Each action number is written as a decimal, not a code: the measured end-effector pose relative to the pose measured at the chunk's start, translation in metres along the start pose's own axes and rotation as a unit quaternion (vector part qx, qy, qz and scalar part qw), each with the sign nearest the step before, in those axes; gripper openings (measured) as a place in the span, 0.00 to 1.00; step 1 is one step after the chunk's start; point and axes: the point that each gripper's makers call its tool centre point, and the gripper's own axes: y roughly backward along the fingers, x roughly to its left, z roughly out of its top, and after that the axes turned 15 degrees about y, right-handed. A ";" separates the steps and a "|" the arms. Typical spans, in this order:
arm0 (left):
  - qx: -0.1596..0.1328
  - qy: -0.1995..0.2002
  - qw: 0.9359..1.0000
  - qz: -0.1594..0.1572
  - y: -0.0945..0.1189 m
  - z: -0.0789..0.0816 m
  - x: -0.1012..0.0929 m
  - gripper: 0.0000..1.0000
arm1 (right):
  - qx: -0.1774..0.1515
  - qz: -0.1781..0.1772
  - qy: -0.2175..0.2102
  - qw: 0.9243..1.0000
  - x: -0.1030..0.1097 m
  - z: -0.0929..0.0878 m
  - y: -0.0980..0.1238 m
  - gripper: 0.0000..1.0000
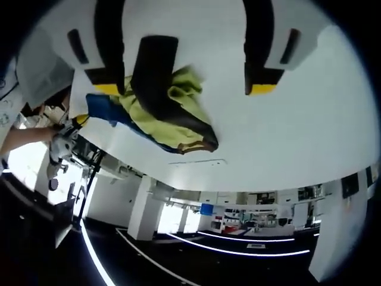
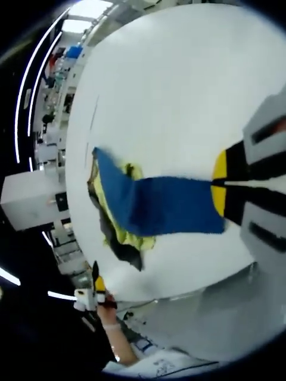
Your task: Fold the garment on the visible template until the final outline fits inside the template.
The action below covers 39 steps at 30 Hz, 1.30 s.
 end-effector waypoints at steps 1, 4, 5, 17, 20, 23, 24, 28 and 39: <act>0.000 0.000 1.000 -0.001 -0.001 0.000 -0.003 0.79 | 0.003 -0.003 -0.003 1.000 -0.005 -0.002 0.002 0.00; -0.001 0.003 1.000 -0.002 -0.004 0.000 -0.006 0.79 | 0.019 -0.020 -0.008 1.000 -0.031 -0.013 0.005 0.00; -0.003 0.004 1.000 -0.002 -0.005 0.001 -0.008 0.79 | 0.023 -0.021 -0.011 0.999 -0.035 -0.015 0.006 0.00; -0.004 0.017 1.000 0.002 -0.013 0.002 -0.007 0.77 | 0.075 -0.052 -0.015 0.996 -0.106 -0.035 0.018 0.00; -0.007 0.023 1.000 0.003 -0.014 0.003 -0.005 0.77 | 0.085 -0.061 -0.013 0.994 -0.123 -0.038 0.022 0.00; -0.006 0.025 1.000 0.005 -0.017 0.002 -0.003 0.77 | 0.094 -0.078 -0.023 0.992 -0.143 -0.040 0.028 0.00; -0.006 0.025 1.000 0.006 -0.017 0.002 -0.003 0.77 | 0.095 -0.082 -0.022 0.992 -0.149 -0.040 0.030 0.00; -0.006 0.030 0.999 0.009 -0.019 0.001 -0.002 0.77 | 0.105 -0.100 -0.012 0.989 -0.176 -0.040 0.039 0.00; -0.001 0.036 0.999 0.014 -0.027 -0.004 0.003 0.77 | 0.124 -0.130 -0.010 0.984 -0.228 -0.046 0.058 0.00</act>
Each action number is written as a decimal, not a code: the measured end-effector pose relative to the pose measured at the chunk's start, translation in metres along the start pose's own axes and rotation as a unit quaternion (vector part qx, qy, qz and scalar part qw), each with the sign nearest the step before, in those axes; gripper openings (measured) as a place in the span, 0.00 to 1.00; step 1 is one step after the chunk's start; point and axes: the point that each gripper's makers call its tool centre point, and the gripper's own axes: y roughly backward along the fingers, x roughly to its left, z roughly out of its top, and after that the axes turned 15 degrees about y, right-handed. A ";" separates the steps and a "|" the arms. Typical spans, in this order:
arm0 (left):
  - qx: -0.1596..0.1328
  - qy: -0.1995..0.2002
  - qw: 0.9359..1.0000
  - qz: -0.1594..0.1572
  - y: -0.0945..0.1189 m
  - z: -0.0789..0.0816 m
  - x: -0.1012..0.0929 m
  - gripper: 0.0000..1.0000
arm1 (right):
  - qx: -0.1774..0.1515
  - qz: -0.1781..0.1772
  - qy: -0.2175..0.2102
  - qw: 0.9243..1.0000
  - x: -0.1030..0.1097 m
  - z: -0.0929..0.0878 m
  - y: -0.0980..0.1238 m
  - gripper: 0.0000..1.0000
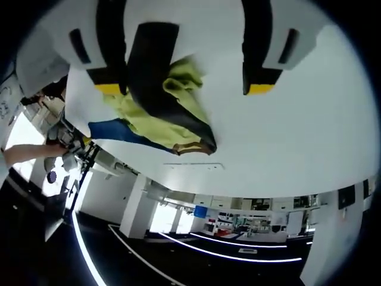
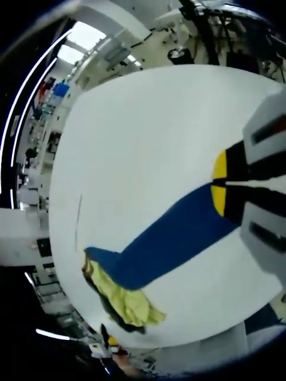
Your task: Fold the garment on the visible template until the final outline fits inside the template.
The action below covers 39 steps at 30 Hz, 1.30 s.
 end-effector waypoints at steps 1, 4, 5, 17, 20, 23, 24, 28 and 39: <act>0.000 0.000 1.000 0.001 0.000 0.000 0.000 0.77 | 0.000 0.000 -0.001 1.000 -0.004 0.000 -0.001 0.00; 0.000 0.004 1.000 0.003 -0.003 0.000 0.006 0.77 | 0.001 -0.011 -0.003 1.000 -0.012 0.000 0.002 0.00; 0.000 0.005 1.000 0.004 -0.004 0.000 0.007 0.77 | 0.000 -0.011 -0.004 1.000 -0.014 0.001 0.001 0.00; 0.003 0.019 1.000 0.012 -0.012 -0.007 0.008 0.77 | 0.028 -0.030 0.000 0.999 -0.045 0.008 -0.021 0.00; 0.002 0.023 1.000 0.015 -0.013 -0.007 0.011 0.76 | 0.037 -0.039 -0.001 0.999 -0.048 0.005 -0.020 0.00; 0.004 0.029 0.999 0.019 -0.014 -0.010 0.014 0.76 | 0.047 -0.052 -0.006 0.998 -0.057 0.008 -0.029 0.00; 0.006 0.031 0.999 0.020 -0.016 -0.012 0.016 0.76 | 0.048 -0.053 -0.006 0.997 -0.058 0.008 -0.030 0.00; 0.012 0.032 0.999 0.022 -0.016 -0.015 0.017 0.76 | 0.058 -0.056 -0.014 0.997 -0.071 0.012 -0.041 0.00; 0.013 0.037 0.999 0.027 -0.016 -0.016 0.024 0.76 | 0.101 -0.036 -0.021 0.994 -0.064 -0.007 -0.051 0.00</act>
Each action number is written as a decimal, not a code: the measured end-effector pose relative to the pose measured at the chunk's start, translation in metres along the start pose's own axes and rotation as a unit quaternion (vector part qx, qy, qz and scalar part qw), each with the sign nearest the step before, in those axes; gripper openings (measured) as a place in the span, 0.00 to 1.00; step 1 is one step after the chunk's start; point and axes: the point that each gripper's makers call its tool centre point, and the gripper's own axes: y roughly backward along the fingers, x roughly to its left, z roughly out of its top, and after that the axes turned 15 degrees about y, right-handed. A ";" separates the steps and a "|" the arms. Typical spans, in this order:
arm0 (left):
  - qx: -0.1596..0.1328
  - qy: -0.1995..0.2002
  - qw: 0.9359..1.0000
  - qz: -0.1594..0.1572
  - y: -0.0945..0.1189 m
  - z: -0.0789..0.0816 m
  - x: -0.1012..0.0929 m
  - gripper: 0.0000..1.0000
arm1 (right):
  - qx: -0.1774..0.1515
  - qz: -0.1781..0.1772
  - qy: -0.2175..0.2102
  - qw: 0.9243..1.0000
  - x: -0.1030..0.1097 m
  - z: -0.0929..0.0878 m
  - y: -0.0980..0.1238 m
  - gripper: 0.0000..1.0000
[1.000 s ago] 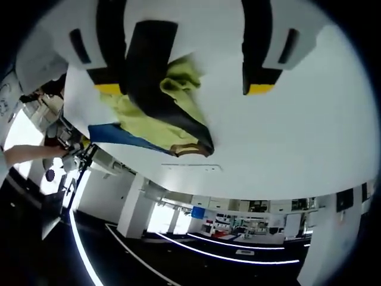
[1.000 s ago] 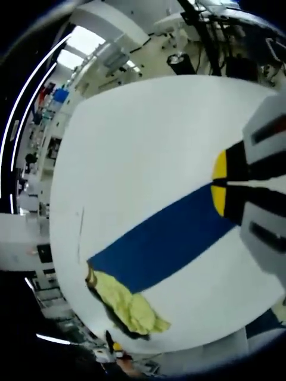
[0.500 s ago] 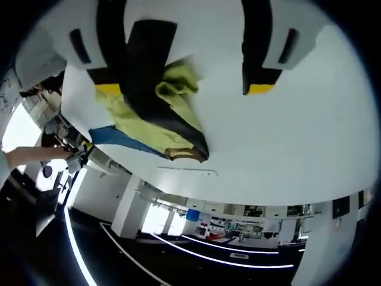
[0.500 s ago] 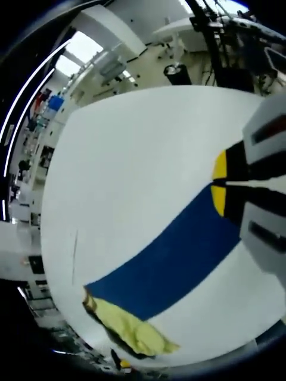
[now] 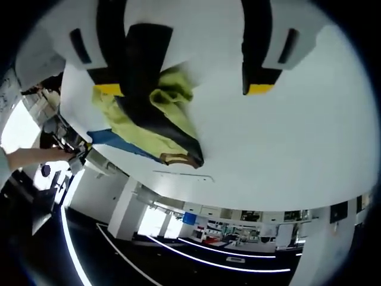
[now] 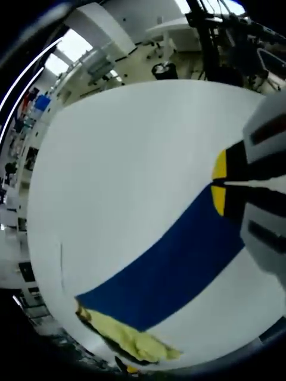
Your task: Fold the garment on the visible template until the final outline fits inside the template.
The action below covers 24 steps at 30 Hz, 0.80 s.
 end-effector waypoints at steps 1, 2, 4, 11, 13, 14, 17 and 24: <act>0.000 0.000 1.000 0.000 0.000 0.000 0.000 0.76 | 0.000 -0.001 -0.001 1.000 0.000 0.000 0.001 0.00; 0.000 -0.001 1.000 0.000 0.000 0.000 0.000 0.76 | 0.003 0.000 0.001 1.000 0.001 0.000 0.002 0.00; -0.001 0.000 1.000 0.001 0.000 0.000 0.001 0.76 | 0.004 -0.001 0.006 1.000 -0.001 0.000 0.000 0.00; -0.001 0.000 1.000 0.001 0.003 -0.002 0.000 0.76 | -0.017 -0.002 -0.003 1.000 0.002 0.005 0.007 0.06; -0.003 0.005 1.000 0.000 0.004 -0.001 0.001 0.76 | -0.032 0.007 -0.006 0.999 0.002 0.007 0.004 0.17; -0.004 0.005 1.000 0.000 0.004 -0.001 0.001 0.76 | -0.039 0.008 -0.006 0.999 0.000 0.008 0.004 0.25; -0.005 0.006 1.000 -0.001 0.005 -0.002 -0.001 0.76 | -0.069 0.021 0.001 0.997 0.008 0.015 0.011 0.46; -0.008 0.007 1.000 -0.005 0.005 -0.001 -0.002 0.76 | -0.103 0.038 0.014 0.994 0.023 0.017 0.020 0.77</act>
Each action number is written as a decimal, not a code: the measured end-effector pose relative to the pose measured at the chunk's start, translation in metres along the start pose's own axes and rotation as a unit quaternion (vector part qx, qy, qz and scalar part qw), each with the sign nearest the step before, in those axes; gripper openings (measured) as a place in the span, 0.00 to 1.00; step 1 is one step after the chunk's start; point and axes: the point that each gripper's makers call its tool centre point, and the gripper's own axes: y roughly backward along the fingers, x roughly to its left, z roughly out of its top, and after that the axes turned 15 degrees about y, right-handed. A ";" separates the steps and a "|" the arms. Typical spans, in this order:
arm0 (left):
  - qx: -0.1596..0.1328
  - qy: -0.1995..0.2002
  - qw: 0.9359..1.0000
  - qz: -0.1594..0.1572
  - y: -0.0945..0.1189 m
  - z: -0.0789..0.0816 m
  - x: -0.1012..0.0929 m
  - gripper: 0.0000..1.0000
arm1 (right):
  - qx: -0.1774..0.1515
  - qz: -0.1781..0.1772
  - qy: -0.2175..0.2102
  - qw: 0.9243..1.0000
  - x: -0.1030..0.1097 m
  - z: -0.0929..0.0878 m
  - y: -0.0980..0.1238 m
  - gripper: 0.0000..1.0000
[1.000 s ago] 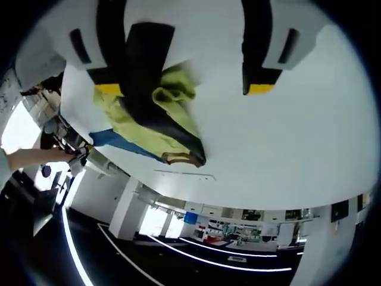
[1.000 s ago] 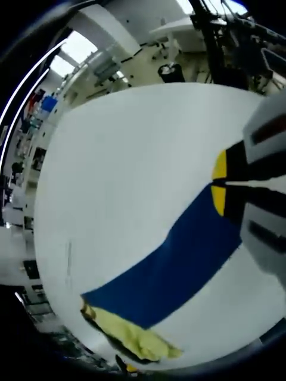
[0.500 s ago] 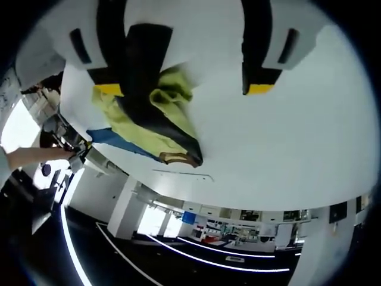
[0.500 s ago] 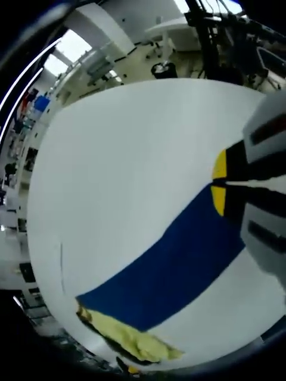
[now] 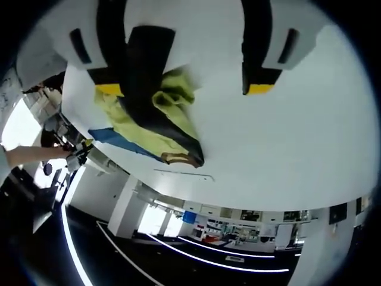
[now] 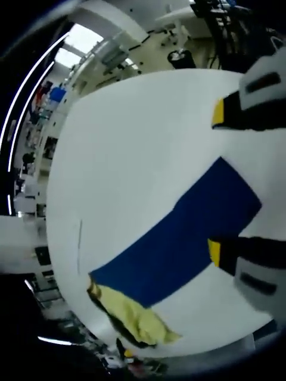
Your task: Fold the garment on the visible template until the final outline fits inside the template.
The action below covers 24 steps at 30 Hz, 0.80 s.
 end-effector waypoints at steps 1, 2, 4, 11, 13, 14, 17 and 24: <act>-0.001 0.000 1.000 -0.001 0.000 0.000 0.000 0.76 | -0.003 0.000 -0.001 1.000 0.001 0.001 0.002 0.82; -0.001 -0.001 1.000 -0.001 0.000 0.000 -0.001 0.76 | -0.006 0.002 0.001 1.000 0.003 0.002 0.003 0.85; -0.002 -0.002 1.000 -0.002 0.002 0.000 -0.003 0.76 | -0.020 0.009 0.006 1.000 0.003 0.007 0.001 0.93; -0.005 -0.004 1.000 -0.005 0.006 0.001 -0.005 0.76 | -0.055 0.020 -0.011 0.998 0.017 0.016 0.013 1.00; -0.003 -0.007 1.000 -0.005 0.007 0.000 -0.006 0.76 | -0.064 0.020 -0.015 0.998 0.018 0.019 0.012 1.00; -0.001 -0.009 1.000 -0.005 0.007 0.000 -0.005 0.76 | -0.074 0.022 -0.019 0.997 0.021 0.023 0.015 1.00; 0.000 -0.009 1.000 -0.008 0.008 -0.002 -0.008 0.76 | -0.095 0.028 -0.021 0.995 0.035 0.032 0.026 1.00; 0.005 -0.017 1.000 -0.018 0.012 -0.010 -0.015 0.74 | -0.134 0.047 0.001 0.990 0.066 0.055 0.040 1.00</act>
